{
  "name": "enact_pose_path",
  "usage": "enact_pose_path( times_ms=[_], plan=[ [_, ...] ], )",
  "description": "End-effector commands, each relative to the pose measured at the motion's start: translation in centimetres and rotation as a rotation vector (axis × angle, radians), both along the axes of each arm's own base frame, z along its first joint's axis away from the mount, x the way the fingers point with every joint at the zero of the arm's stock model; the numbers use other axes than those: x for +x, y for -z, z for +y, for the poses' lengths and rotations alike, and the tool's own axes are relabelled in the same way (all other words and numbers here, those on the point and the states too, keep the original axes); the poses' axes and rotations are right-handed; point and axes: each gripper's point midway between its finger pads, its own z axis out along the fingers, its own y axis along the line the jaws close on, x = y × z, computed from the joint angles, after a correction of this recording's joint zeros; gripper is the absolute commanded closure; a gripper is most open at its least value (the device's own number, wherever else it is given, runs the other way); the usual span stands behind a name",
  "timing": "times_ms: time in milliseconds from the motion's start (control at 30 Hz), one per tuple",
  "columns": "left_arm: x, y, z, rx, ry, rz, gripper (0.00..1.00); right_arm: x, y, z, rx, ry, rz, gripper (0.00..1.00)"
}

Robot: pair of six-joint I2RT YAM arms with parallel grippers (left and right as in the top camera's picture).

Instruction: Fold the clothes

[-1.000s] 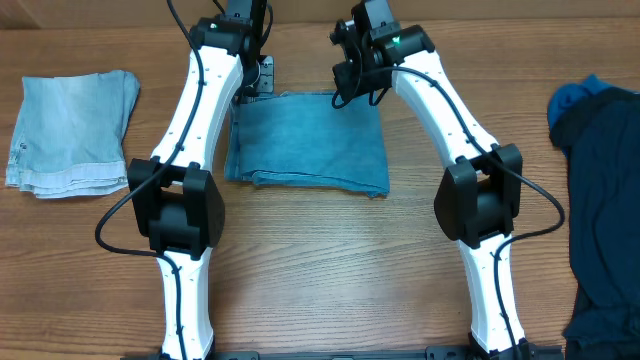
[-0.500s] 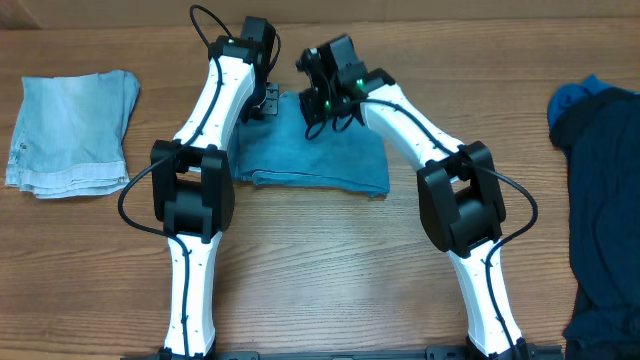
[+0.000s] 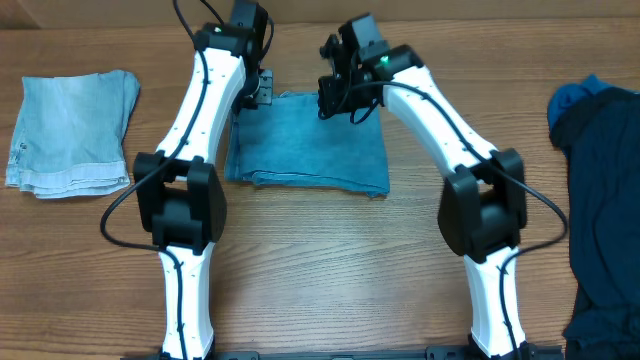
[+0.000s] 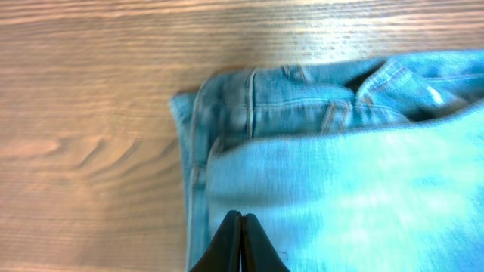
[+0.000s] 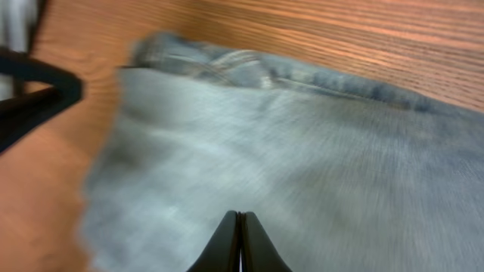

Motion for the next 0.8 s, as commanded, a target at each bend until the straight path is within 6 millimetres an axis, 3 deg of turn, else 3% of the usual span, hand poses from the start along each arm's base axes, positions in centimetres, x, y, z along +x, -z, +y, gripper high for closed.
enact_pose_path(
  times_ms=[0, 167, 333, 433, 567, 667, 767],
  plan=[
    [-0.9, -2.3, 0.6, -0.006, -0.049, -0.008, 0.96, -2.5, -4.1, 1.0, 0.071, -0.057, 0.028, 0.96],
    [-0.6, -0.5, 0.6, -0.006, -0.064, 0.011, 0.96, -6.7, -0.7, 3.5, 0.069, -0.130, 0.156, 0.96],
    [0.0, 2.2, 0.5, 0.000, -0.066, 0.036, 0.96, -10.6, 4.1, 5.9, 0.029, -0.188, 0.221, 0.96],
    [0.0, 4.2, 0.2, -0.005, -0.064, 0.069, 0.96, -13.2, 6.9, 6.0, -0.002, -0.164, 0.313, 0.96],
    [-0.2, 7.7, -0.4, -0.029, -0.058, 0.128, 0.96, -14.7, 9.8, 6.0, -0.008, -0.143, 0.346, 0.96],
    [-0.3, 8.8, -0.4, -0.027, -0.057, 0.148, 0.96, -14.6, 9.7, 6.0, 0.002, -0.132, 0.354, 0.96],
    [0.2, 7.3, -0.5, -0.034, -0.052, 0.115, 0.96, -15.4, 8.7, 7.0, 0.075, -0.167, 0.394, 0.96]
  ],
)
